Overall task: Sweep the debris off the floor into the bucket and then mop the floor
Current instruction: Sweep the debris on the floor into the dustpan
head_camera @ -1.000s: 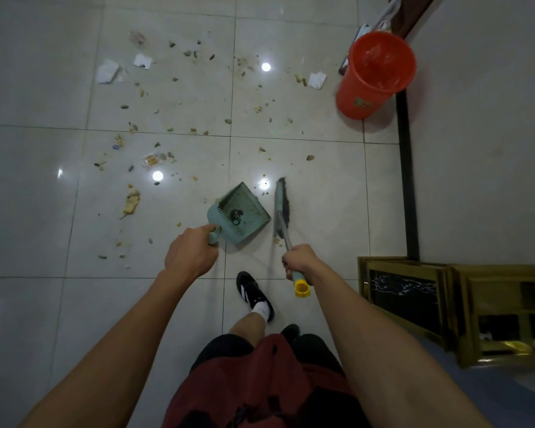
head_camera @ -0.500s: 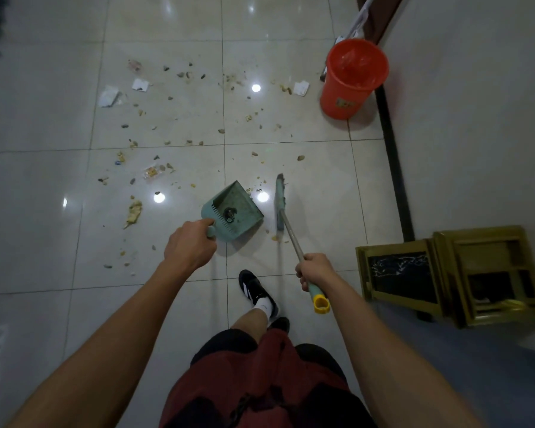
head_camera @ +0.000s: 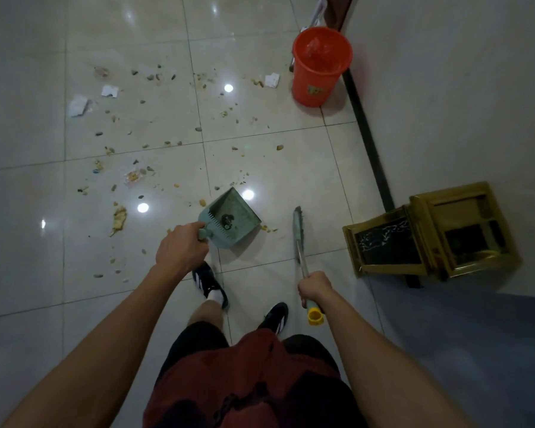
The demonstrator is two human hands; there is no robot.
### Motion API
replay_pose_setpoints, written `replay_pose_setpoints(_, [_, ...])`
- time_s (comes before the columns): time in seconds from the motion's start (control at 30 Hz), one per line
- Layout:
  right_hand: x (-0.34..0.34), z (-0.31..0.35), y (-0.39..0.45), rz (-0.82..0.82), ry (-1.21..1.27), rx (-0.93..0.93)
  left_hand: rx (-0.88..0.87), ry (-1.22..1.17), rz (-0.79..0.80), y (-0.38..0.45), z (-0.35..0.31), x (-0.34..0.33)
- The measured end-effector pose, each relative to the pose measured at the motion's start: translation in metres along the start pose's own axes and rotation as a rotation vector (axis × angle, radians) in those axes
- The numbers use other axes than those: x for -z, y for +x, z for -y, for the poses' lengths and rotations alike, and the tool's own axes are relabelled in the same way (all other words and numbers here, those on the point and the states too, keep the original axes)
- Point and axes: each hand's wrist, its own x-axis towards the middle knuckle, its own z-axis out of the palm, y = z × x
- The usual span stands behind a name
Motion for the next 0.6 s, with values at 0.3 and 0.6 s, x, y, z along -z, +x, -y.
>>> replay_pose_setpoints(0.3, [-0.087, 0.110, -0.027, 0.085, 0.065, -0.037, 0.073, -0.057, 0.001, 0.051, 0.081, 0.046])
replay_pose_setpoints(0.6, [-0.191, 0.272, -0.023, 0.118, 0.235, -0.057, 0.180, -0.086, 0.014, 0.117, 0.182, 0.106])
